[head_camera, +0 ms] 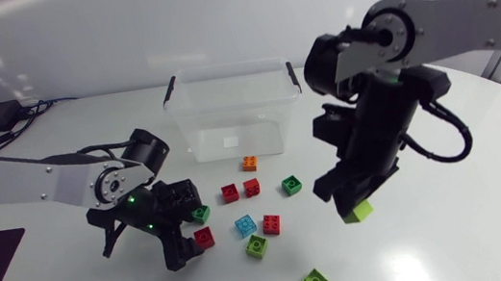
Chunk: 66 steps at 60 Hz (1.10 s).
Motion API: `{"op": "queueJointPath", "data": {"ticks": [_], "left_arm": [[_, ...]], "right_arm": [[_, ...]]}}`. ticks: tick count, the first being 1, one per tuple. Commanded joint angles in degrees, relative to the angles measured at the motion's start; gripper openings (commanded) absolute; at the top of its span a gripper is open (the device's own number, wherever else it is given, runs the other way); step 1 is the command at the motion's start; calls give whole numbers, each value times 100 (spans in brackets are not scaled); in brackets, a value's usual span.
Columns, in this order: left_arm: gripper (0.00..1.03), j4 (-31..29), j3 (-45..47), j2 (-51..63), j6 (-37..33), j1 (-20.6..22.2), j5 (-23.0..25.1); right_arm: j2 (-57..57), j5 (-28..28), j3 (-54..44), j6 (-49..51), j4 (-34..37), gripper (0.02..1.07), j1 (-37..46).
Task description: Place the duplo bricks in the container
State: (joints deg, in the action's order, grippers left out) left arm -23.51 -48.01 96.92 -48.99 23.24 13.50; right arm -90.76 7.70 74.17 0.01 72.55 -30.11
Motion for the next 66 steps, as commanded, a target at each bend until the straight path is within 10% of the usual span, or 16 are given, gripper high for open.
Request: {"op": "queueJointPath", "data": {"ticks": [1,13,29,54,66], "left_arm": [[91,74,134,239,-260,-13,65],[55,162,20,520,-295,172,127],[32,-22,-42,485,-278,180,452],[32,-1095,-552,-1571,-216,-426,487],[32,-1086,-1404,-1747,259,-848,839]], "right_arm": [[23,91,475,140,189,12,137],[-258,302,1433,192,119,12,488],[-759,311,2383,122,-374,12,647],[-2473,144,4536,-317,-1270,13,682],[-3457,-190,5327,-397,-1551,32,690]]}}
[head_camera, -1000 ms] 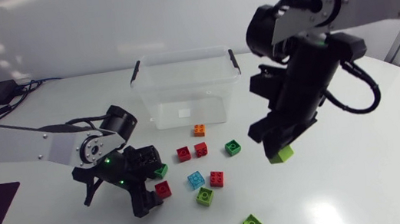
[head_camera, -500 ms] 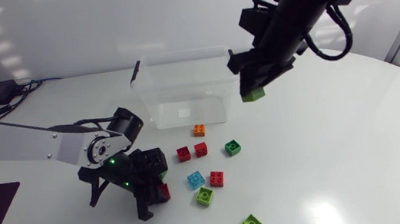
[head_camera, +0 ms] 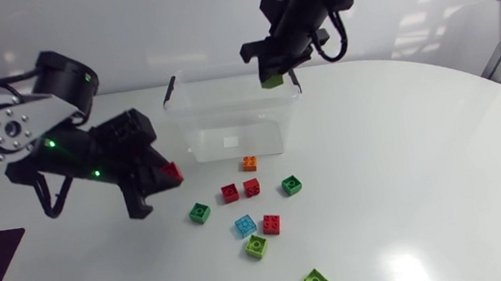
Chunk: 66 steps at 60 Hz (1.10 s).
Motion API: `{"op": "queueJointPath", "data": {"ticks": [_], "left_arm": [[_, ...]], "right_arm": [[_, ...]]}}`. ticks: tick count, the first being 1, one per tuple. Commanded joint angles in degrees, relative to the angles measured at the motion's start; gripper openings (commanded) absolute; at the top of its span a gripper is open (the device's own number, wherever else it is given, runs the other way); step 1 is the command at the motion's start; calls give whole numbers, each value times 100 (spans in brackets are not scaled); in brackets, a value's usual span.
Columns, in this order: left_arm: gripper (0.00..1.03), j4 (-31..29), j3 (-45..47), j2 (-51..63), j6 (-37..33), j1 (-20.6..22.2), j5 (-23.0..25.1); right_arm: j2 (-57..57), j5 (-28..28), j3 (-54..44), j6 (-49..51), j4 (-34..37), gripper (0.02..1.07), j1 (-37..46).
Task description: Place the duplo bricks in the container
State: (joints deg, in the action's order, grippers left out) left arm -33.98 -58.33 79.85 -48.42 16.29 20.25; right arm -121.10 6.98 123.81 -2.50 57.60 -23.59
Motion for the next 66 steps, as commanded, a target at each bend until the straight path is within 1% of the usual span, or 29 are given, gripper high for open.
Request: {"op": "queueJointPath", "data": {"ticks": [1,4,9,11,12,14,16,17,18,20,22,27,32,36,42,49,55,59,66], "left_arm": [[32,-30,-399,-31,211,-170,181],[32,128,-557,4,351,-206,190],[33,594,-838,180,720,-267,207],[33,743,-935,285,861,-293,207],[33,814,-988,338,914,-293,207],[33,981,-1120,470,1063,-302,207],[34,1174,-1251,645,1248,-302,207],[35,1244,-1304,725,1336,-302,199],[36,1306,-1366,795,1423,-311,207],[40,1438,-1480,935,1547,-311,199],[46,1622,-1612,1102,1722,-302,199],[53,1904,-1937,1489,2004,-250,163],[55,2290,-2245,1920,2285,-232,14],[55,2466,-2456,2271,2364,-197,-179],[55,2721,-2728,2737,2443,-153,-452],[56,3002,-3053,3159,2575,-197,-672],[64,3011,-3211,3326,2645,-267,-742],[65,2976,-3159,3273,2654,-267,-751],[73,2949,-2517,2535,2654,-267,-751]], "right_arm": [[-494,-145,416,-154,-65,32,39],[-696,-171,618,-154,-65,32,39],[-1021,-197,1014,-145,5,32,39],[-1074,-206,1119,-145,58,35,30],[-1083,-233,1163,-145,84,40,22],[-1109,-338,1225,-145,163,53,4],[-1109,-461,1260,-136,251,71,-31],[-1100,-505,1260,-136,278,77,-49],[-1083,-584,1260,-136,322,85,-58],[-1030,-707,1260,-128,383,94,-93],[-959,-769,1260,-119,462,98,-110],[-634,-839,1137,-119,515,101,-137],[-283,-830,1040,-110,682,102,-154],[122,-830,680,-110,744,102,-216],[965,-725,-375,-84,673,102,-356],[2038,-566,-1992,-66,401,102,-567],[2706,-496,-3214,-75,137,102,-787],[2978,-487,-3961,-84,-127,102,-866],[2969,-443,-4831,-119,-672,102,-892]]}}
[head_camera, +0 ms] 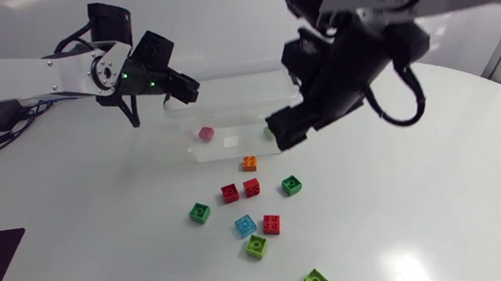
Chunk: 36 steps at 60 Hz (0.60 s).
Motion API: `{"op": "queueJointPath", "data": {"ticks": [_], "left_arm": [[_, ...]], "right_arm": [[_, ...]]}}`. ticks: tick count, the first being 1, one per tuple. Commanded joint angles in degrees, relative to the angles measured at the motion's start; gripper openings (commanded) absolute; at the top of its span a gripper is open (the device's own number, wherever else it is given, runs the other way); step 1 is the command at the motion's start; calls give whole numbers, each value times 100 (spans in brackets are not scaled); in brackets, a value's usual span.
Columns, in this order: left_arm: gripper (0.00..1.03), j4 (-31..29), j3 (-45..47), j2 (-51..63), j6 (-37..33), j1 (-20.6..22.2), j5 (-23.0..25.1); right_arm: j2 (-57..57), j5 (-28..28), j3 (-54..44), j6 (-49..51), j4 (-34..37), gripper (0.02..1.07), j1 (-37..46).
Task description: Place the duplo bricks in the container
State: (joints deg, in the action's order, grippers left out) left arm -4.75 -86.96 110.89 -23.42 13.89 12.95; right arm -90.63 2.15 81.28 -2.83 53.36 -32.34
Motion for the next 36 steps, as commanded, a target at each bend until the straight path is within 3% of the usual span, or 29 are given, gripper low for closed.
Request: {"op": "queueJointPath", "data": {"ticks": [1,9,20,36], "left_arm": [[74,10,443,-692,145,-27,-12],[80,-342,1366,-1852,-137,-88,146],[80,-658,2623,-2986,-418,-123,252],[80,-817,3976,-3223,-629,140,243]], "right_arm": [[-104,57,-692,-86,-344,102,-18],[-543,48,-1184,-60,-1100,102,-18],[-1282,-31,-1325,-69,-1935,102,43],[-2046,-303,-1281,-86,-2656,98,149]]}}
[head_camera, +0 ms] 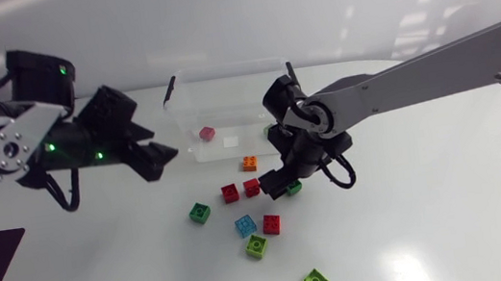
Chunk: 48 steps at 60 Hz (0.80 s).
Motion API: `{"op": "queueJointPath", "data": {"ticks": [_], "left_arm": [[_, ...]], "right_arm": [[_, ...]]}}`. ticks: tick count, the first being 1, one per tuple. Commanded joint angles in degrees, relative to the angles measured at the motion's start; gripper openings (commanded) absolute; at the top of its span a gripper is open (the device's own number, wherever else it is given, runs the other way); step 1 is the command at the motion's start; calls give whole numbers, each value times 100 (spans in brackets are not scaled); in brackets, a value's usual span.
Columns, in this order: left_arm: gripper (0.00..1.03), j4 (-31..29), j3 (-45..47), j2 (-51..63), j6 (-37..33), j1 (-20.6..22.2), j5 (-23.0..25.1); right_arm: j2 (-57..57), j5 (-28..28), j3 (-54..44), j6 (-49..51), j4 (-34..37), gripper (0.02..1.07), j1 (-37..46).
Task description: Place the duplo bricks in the container
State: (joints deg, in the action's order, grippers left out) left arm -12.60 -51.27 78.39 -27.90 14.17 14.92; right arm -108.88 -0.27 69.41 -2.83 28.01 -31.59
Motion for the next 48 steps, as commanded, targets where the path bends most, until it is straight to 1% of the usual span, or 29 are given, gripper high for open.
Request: {"op": "queueJointPath", "data": {"ticks": [1,12,15,22,24,27,28,29,32,33,37,44,48], "left_arm": [[80,-32,451,45,-198,121,46],[80,47,714,414,-313,156,46],[80,47,706,599,-313,147,46],[80,56,706,1056,-313,296,46],[80,65,697,1161,-313,332,46],[80,65,670,1302,-313,393,46],[80,74,662,1354,-313,419,55],[80,82,644,1390,-313,437,46],[80,82,583,1521,-313,481,46],[80,82,565,1574,-313,507,55],[80,82,468,1697,-313,569,55],[80,82,301,1996,-277,648,-15],[80,91,222,2137,-233,683,-42]], "right_arm": [[-239,-61,-103,-86,-155,97,83],[-397,-78,-103,-60,-358,86,145],[-467,-96,-103,-51,-445,79,162],[-652,-105,-138,2,-621,50,250],[-696,-105,-147,11,-630,45,277],[-740,-105,-182,19,-630,41,277],[-731,-113,-199,28,-639,38,268],[-722,-113,-217,28,-656,33,268],[-643,-113,-279,98,-692,16,277],[-608,-113,-296,116,-692,11,277],[-371,-105,-393,178,-648,8,329],[183,-122,-516,178,-349,8,338],[605,-166,-498,151,-59,8,321]]}}
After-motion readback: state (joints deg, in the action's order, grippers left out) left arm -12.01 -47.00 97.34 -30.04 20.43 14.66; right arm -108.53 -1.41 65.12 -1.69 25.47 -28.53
